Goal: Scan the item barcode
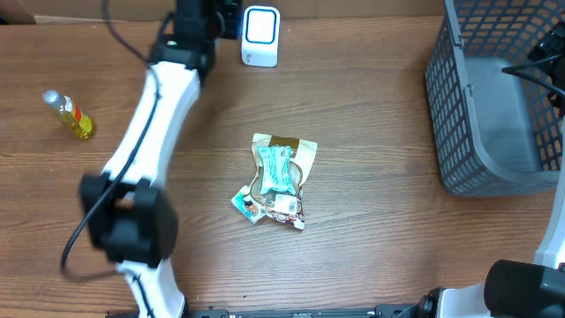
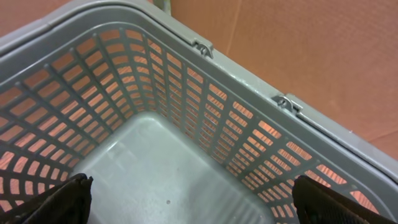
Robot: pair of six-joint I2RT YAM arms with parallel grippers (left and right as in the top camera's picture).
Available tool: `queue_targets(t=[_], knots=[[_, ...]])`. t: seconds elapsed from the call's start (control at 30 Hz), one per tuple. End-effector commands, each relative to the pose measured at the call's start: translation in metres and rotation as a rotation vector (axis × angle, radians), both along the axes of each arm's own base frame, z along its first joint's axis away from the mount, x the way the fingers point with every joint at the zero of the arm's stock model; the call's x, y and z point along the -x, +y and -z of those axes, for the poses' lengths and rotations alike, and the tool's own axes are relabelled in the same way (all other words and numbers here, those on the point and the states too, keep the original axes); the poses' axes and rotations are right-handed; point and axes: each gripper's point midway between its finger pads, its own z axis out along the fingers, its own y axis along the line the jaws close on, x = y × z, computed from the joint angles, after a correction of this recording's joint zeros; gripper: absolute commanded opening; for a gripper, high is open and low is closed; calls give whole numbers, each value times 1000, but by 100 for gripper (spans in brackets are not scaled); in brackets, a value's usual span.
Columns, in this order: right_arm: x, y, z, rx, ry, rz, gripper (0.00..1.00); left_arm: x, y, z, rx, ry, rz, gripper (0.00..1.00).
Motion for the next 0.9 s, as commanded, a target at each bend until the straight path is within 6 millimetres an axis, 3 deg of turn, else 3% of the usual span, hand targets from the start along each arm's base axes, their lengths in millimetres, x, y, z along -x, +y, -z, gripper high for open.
queue_targets(t=[0.0,0.13,0.27,0.43,0.63,0.87], knots=[[1,-2,-4,14,-5,7,100,29,46,-8,-8,81,-161,4],[1,-2,-4,14,-5,7,100,76,88,44,47,360,-325,4],[1,-2,-4,14,-5,7,100,110,128,77,102,537,-493,4],[1,-2,-4,14,-5,7,100,125,164,103,143,642,-569,4],[1,-2,-4,14,-5,7,100,146,189,117,201,727,-621,4],[1,-2,-4,14,-5,7,100,143,217,125,180,691,-641,14]])
